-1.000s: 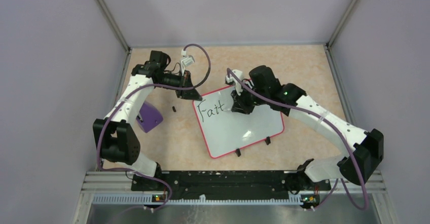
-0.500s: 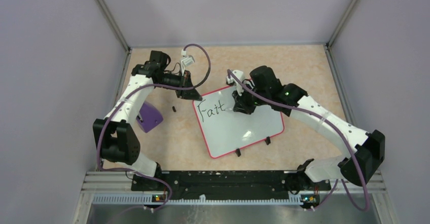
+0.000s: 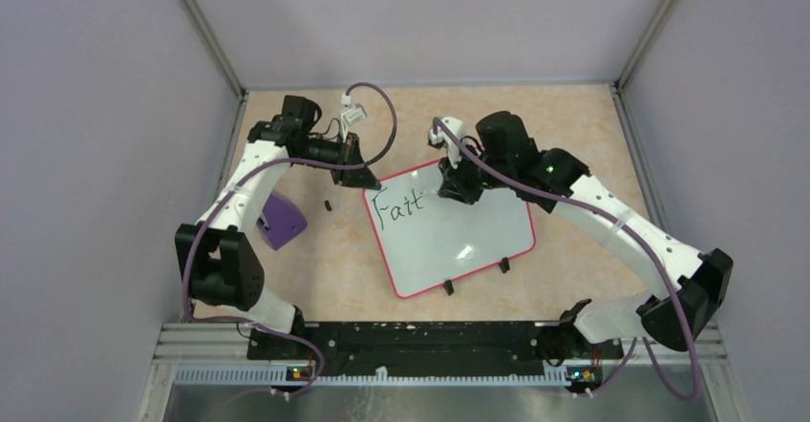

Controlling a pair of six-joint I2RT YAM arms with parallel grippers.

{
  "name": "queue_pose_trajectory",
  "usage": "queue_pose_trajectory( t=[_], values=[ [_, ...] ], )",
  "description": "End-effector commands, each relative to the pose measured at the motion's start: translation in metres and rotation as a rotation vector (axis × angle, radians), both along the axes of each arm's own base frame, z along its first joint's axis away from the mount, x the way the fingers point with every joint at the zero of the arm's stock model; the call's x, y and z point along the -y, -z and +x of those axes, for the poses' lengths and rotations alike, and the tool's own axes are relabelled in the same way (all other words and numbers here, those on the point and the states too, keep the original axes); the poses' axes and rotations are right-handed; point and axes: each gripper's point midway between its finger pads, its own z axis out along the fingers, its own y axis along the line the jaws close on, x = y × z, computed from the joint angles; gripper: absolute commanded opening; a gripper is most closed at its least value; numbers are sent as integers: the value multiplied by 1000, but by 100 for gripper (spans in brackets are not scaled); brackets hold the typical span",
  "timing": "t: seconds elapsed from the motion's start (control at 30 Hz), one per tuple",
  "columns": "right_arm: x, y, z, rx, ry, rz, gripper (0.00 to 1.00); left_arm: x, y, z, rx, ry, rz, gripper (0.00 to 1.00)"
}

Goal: Write a sentence on the whiteboard

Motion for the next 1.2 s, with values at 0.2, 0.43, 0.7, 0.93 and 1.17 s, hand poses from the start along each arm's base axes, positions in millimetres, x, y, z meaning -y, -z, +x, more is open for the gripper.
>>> queue_pose_trajectory(
  t=[0.2,0.43,0.7,0.93,1.17],
  values=[
    [4,-28,27,83,80,22,0,0,-2,-4,33,12,2,0],
    [3,-28,34,85,100,28,0,0,0,-5,32,13,3,0],
    [6,-11,27,48,85,9,0,0,0,-4,34,14,4,0],
    [10,5,13,6,73,12,0,0,1,-4,32,14,6,0],
    [14,18,0,-33,57,16,0,0,2,-4,33,13,8,0]
  ],
)
